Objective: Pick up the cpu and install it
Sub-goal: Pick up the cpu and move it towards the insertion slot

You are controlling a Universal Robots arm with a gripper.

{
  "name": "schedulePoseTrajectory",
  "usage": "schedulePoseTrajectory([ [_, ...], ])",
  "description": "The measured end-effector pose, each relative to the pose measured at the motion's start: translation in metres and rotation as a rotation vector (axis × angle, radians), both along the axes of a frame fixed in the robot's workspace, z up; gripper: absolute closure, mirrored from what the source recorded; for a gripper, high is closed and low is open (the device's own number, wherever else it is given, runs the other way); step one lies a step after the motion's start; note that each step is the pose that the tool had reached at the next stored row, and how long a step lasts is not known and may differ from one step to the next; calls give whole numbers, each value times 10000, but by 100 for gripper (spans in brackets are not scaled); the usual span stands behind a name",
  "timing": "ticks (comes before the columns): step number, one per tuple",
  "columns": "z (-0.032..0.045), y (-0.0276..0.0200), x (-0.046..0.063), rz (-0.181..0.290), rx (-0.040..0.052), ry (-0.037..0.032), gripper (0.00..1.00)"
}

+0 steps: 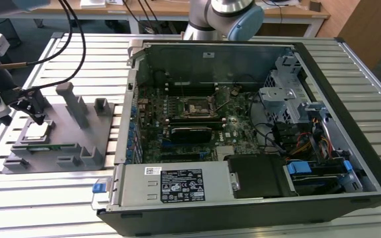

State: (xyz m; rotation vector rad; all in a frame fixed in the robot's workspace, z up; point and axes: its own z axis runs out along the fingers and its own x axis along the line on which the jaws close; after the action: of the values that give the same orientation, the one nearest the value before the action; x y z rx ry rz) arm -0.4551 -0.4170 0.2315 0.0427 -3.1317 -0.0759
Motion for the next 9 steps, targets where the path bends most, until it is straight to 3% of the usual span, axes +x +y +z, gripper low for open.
schedulePoseTrajectory([
  [9,-128,75,9,-161,-13,2,28],
])
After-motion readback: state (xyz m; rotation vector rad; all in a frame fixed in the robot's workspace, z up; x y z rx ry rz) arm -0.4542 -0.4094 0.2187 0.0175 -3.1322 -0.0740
